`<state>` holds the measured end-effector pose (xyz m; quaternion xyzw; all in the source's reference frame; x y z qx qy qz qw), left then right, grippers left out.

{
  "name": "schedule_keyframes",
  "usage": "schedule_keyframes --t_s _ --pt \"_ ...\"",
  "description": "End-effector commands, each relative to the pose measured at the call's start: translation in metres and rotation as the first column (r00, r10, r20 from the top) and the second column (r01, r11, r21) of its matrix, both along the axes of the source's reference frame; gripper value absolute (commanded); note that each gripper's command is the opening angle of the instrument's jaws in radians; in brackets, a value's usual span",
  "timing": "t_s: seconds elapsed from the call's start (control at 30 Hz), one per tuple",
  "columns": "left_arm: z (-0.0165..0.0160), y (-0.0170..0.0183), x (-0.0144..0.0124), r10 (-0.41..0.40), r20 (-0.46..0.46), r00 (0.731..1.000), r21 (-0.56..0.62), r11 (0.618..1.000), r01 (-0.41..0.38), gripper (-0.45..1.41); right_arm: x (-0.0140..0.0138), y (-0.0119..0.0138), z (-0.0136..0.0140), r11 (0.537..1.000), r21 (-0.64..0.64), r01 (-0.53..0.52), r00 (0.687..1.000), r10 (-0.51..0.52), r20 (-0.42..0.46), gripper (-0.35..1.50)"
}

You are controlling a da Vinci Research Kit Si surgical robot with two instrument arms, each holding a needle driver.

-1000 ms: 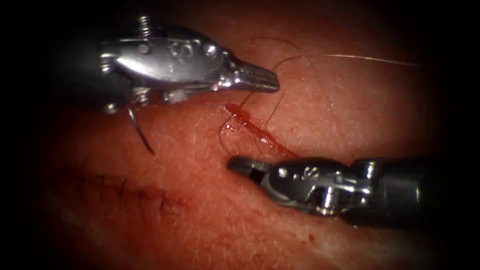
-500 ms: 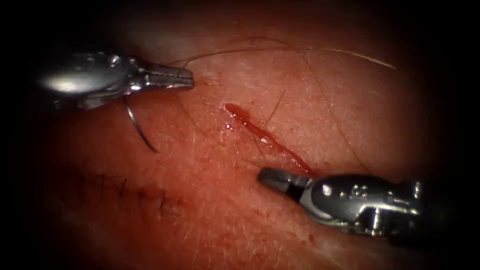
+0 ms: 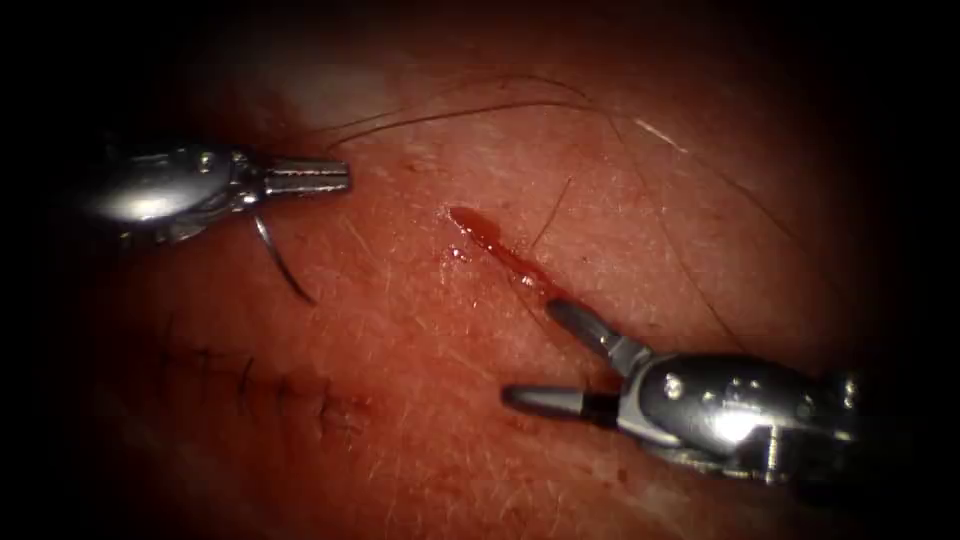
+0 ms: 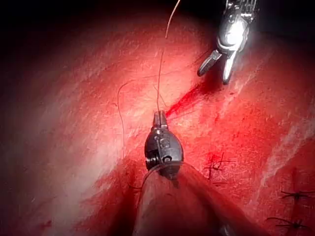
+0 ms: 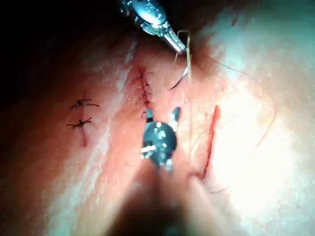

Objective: Wound Closure
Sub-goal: Use the right gripper to regrasp the suture with the left gripper, then with the left tool, wrap the suture twice around the right gripper counter-clockwise.

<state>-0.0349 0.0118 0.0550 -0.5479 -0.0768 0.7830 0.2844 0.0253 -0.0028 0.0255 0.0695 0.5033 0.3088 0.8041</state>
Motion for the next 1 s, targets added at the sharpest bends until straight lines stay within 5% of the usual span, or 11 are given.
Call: schedule_keyframes --t_s 0.03,0.17,0.3,0.37,0.43,0.47,1.0 --pt "0.0006 -0.0005 -0.0006 -0.001 0.007 1.000 0.004 1.000 0.001 -0.45 -0.0001 -0.0004 -0.0001 1.000 -0.001 0.017 1.000 -0.017 -0.006 1.36" --pt "0.0005 -0.0007 -0.0007 -0.001 0.040 0.999 -0.003 1.000 0.001 -0.45 -0.0013 0.0000 -0.0011 0.999 -0.006 0.044 0.999 -0.044 -0.023 1.38" --pt "0.0003 -0.0009 -0.0010 0.001 0.099 0.995 -0.016 1.000 0.000 -0.45 -0.0025 0.0006 -0.0015 0.998 -0.003 0.060 0.998 -0.060 -0.030 1.18" --pt "0.0002 -0.0010 -0.0014 0.004 0.131 0.991 -0.023 1.000 -0.001 -0.45 -0.0027 0.0009 -0.0012 0.998 -0.005 0.063 0.997 -0.063 -0.036 0.72" --pt "0.0001 -0.0010 -0.0021 0.005 0.161 0.987 -0.017 1.000 -0.002 -0.45 -0.0026 0.0013 -0.0006 0.997 -0.003 0.074 0.997 -0.074 -0.022 -0.15" --pt "0.0001 -0.0011 -0.0025 0.009 0.173 0.985 -0.019 1.000 -0.006 -0.45 -0.0025 0.0016 -0.0002 0.997 -0.012 0.082 0.997 -0.082 -0.014 -0.35" --pt "0.0022 0.0021 -0.0104 0.032 0.412 0.911 0.037 0.998 -0.052 -0.45 0.0043 0.0014 0.0080 0.979 -0.029 0.203 0.979 -0.202 0.021 -0.35"
